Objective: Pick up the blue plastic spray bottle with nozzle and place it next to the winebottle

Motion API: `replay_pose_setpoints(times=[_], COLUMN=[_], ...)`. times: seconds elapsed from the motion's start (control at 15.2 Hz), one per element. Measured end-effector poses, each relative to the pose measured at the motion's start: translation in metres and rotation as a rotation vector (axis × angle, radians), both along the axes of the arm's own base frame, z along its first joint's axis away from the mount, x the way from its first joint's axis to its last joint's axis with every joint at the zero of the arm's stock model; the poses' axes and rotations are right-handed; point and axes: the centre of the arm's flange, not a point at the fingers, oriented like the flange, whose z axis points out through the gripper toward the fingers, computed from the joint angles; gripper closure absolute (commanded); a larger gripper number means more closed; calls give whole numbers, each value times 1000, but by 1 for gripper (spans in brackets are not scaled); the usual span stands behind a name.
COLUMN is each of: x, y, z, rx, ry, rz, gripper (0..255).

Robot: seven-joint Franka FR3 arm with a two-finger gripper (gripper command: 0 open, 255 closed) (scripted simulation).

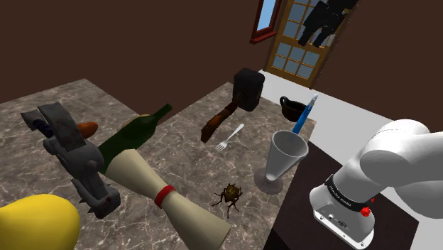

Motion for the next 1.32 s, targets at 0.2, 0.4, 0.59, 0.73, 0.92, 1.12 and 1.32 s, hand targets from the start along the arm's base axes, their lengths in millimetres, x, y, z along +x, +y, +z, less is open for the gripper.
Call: replay_pose_setpoints(times=[0.2, 0.4, 0.59, 0.73, 0.92, 1.12, 1.32], x=[4, 9, 11, 13, 7, -3, -19], y=[-10, -29, -54, -69, -94, -116, -137], z=[-11, -40, -65, -81, -112, -139, -163], rx=[0, 2, 4, 6, 8, 10, 12], ry=[11, 36, 64, 81, 108, 135, 162], rz=[-65, -214, -375, -483, -646, -807, -970], gripper=[0, 0, 0, 0, 0, 0, 0])
